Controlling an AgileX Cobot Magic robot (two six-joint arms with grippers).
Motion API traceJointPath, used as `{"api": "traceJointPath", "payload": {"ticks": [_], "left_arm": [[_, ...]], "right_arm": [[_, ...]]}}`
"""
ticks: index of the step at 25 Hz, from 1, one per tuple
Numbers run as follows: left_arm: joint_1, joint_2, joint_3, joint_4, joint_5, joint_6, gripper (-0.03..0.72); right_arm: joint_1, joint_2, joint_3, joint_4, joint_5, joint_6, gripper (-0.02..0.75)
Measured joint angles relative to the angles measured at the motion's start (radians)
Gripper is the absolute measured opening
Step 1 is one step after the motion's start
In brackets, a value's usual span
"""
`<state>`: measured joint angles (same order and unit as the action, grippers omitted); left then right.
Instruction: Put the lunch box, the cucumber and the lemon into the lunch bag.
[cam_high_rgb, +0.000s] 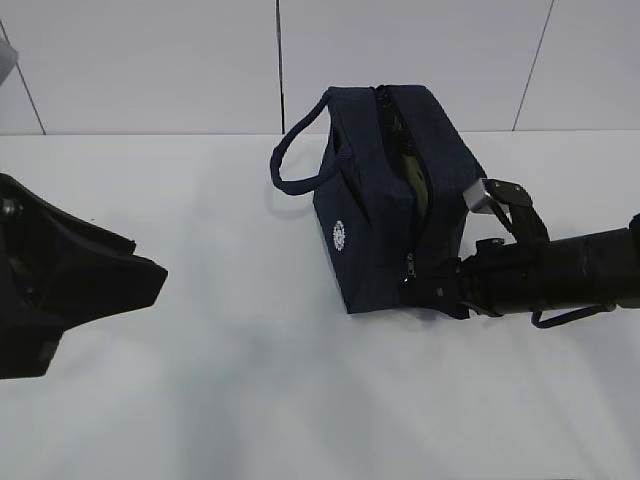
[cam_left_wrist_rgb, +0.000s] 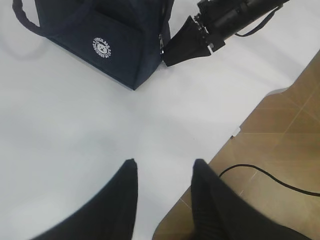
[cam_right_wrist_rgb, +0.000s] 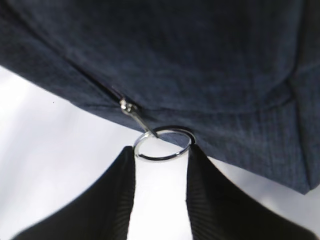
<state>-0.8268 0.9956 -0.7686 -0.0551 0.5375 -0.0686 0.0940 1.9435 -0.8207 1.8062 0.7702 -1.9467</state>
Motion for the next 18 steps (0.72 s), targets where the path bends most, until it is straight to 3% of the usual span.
{"api": "traceJointPath", "payload": {"ticks": [7, 18], "left_arm": [[0.0, 0.0, 0.0, 0.0, 0.0, 0.0, 0.255], [0.0, 0.0, 0.0, -0.003, 0.0, 0.0, 0.251]], "right_arm": [[0.0, 0.0, -0.038, 0.0, -0.018, 0.0, 0.226], [0.0, 0.015, -0.04, 0.0, -0.079, 0.0, 0.0]]}}
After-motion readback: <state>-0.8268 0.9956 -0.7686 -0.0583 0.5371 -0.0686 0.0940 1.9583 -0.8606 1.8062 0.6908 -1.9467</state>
